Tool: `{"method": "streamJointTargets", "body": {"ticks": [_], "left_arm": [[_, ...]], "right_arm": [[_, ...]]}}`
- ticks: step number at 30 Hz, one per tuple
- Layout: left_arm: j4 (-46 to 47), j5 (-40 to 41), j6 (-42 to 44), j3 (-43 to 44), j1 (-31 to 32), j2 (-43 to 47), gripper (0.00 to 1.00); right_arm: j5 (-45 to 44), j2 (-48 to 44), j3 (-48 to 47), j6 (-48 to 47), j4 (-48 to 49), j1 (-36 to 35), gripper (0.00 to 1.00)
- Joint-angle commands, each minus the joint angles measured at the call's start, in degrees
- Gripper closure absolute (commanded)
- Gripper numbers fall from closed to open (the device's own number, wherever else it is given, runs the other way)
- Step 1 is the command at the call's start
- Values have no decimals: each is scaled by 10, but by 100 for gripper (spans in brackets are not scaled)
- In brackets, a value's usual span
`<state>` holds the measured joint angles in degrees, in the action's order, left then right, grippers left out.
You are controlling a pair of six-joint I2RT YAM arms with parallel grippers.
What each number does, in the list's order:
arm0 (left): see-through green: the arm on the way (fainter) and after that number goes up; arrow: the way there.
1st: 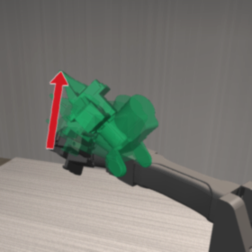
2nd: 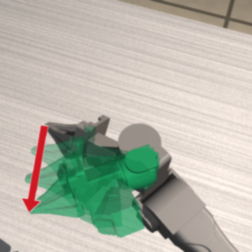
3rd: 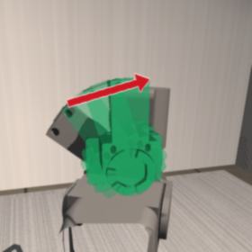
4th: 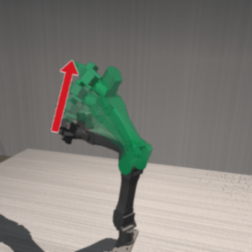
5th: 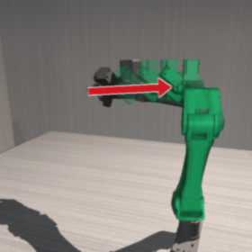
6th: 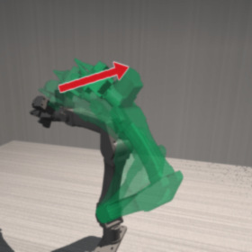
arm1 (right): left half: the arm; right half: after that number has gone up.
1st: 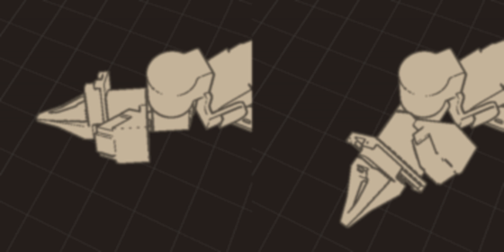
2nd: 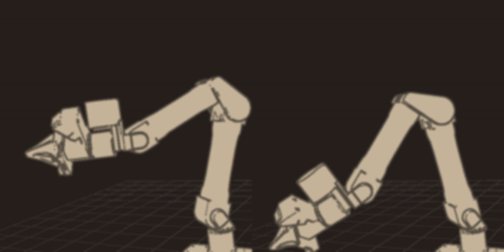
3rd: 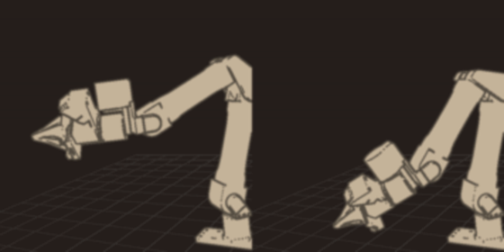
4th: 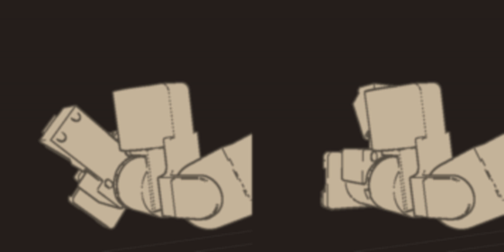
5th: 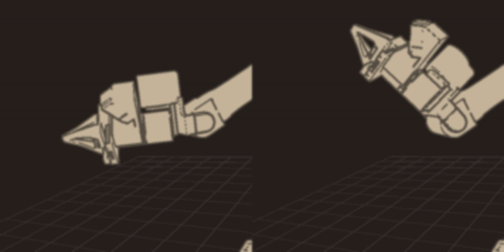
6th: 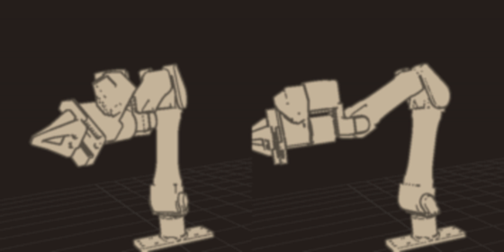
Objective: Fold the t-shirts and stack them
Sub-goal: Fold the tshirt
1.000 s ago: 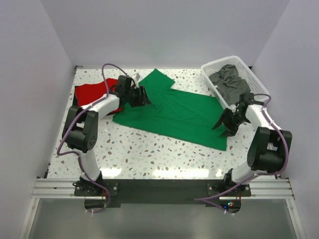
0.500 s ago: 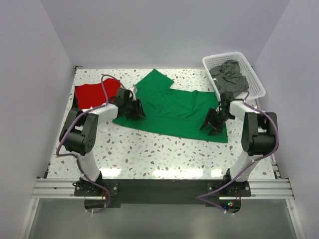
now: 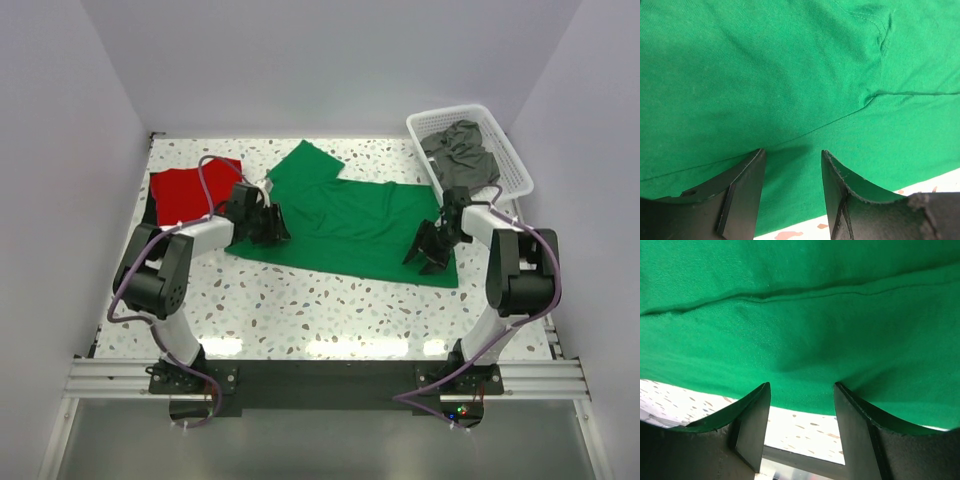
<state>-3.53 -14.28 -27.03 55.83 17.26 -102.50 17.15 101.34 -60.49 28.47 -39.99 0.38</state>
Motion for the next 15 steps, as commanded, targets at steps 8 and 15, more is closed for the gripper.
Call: {"method": "streamJointTargets", "body": {"ticks": [8,15], "left_arm": [[-36,14,-19,-97,-4,53,46],[-66,12,-50,-145,-2,98,46]], "right_arm": [[-36,-72,110,6,-52,2,42],[-42,-100,144,11,-78,2,41]]}}
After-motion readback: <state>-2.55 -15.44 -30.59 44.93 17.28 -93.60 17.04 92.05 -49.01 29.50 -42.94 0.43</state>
